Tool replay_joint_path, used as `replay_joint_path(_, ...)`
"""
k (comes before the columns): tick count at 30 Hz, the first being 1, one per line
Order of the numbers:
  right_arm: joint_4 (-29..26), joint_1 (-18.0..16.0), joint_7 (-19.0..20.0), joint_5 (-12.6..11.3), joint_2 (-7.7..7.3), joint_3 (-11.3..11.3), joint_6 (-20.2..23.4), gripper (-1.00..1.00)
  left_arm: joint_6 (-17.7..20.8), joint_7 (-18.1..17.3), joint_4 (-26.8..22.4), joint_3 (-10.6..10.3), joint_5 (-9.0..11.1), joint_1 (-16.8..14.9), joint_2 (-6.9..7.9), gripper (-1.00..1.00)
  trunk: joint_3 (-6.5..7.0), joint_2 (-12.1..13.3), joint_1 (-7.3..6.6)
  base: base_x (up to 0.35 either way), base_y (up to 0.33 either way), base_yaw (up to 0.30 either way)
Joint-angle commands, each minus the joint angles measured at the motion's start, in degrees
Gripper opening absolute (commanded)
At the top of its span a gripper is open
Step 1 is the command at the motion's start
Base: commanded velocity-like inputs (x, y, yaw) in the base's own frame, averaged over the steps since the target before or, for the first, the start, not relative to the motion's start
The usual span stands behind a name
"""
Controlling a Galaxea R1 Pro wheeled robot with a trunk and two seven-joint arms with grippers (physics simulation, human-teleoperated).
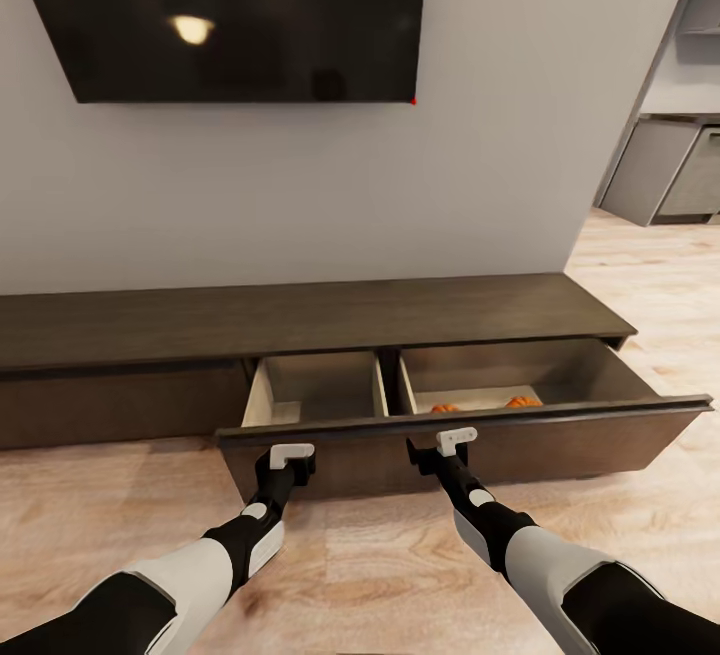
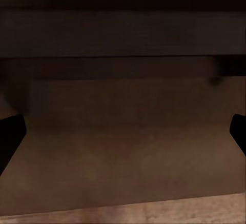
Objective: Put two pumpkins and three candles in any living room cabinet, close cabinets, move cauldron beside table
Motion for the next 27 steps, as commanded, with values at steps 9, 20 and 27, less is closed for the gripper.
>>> replay_joint_path(9,0.0,0.0,0.1,-0.6,0.00,0.4,-0.2,1.00,-0.2,0.4,0.1,-0.9,0.1,-0.1,-0.02,1.00,-0.04,0.0,0.02,0.110,0.000,0.000)
replay_joint_path(20,0.0,0.0,0.1,-0.6,0.00,0.4,-0.2,1.00,-0.2,0.4,0.1,-0.9,0.2,-0.1,0.05,1.00,-0.04,0.0,0.02,0.159,0.000,0.000)
replay_joint_path(27,0.0,0.0,0.1,-0.6,0.00,0.4,-0.2,1.00,-0.2,0.4,0.1,-0.8,0.2,-0.1,0.07,1.00,-0.04,0.0,0.02,0.190,0.000,0.000)
